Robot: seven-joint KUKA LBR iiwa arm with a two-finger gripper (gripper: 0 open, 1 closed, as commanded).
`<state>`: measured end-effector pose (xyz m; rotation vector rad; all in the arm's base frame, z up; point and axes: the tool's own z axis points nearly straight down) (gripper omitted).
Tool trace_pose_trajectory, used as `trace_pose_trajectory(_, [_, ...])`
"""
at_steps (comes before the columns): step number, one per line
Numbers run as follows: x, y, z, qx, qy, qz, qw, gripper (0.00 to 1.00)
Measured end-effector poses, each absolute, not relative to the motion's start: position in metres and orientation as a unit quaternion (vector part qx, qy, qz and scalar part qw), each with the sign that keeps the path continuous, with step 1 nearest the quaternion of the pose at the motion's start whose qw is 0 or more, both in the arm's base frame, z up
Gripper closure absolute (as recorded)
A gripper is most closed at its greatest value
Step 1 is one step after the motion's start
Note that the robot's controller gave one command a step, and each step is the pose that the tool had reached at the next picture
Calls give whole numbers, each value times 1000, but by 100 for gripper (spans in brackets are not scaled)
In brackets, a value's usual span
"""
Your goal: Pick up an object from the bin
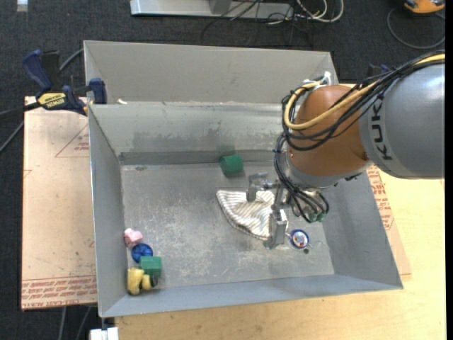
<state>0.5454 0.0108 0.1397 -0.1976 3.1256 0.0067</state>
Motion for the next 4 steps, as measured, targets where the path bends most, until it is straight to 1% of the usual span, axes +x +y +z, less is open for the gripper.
trace_pose_trajectory(1, [548, -2, 125, -152, 988, 2, 4, 0])
trace_pose_trajectory(2, [550, -3, 79, -173, 985, 3, 4, 0])
trace_pose_trajectory(3, [571, -19, 82, -274, 962, 1, 6, 0])
trace_pose_trajectory(4, [570, -19, 82, -274, 962, 2, 6, 0])
